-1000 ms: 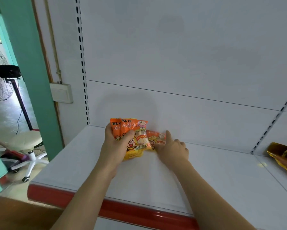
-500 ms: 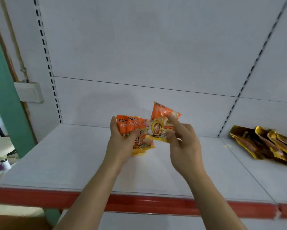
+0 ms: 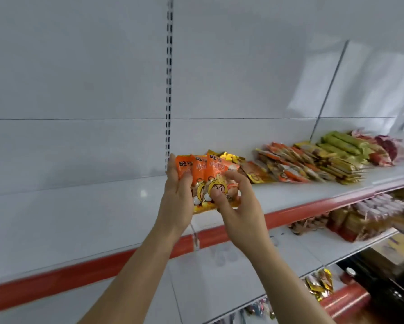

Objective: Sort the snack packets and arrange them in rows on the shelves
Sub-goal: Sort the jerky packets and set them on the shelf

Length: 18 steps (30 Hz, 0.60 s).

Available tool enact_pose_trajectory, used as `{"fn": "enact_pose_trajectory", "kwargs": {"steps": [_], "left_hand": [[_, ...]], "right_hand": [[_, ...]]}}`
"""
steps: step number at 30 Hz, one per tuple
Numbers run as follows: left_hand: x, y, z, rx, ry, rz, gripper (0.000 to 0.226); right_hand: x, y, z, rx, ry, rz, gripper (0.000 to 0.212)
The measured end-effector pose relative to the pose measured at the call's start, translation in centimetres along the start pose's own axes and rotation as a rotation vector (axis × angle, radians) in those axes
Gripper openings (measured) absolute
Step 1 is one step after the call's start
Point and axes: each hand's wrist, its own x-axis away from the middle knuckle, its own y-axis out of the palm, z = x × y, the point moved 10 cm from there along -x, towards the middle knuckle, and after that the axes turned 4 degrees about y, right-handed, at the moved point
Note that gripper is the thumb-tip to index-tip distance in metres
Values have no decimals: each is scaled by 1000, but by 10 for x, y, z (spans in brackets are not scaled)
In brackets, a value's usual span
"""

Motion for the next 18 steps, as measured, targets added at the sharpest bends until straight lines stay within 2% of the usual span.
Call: {"fn": "enact_pose_trajectory", "kwargs": {"steps": [5, 13, 18], "left_hand": [[2, 114, 26, 0, 60, -9, 67], [-43, 227, 12, 20, 37, -28, 75], [-100, 299, -7, 145, -49, -107, 61]], "right_hand": [[-18, -102, 43, 97, -1, 29, 63], [-73, -180, 113, 286, 67, 73, 56], [-139, -212, 152, 403, 95, 81, 60]]}}
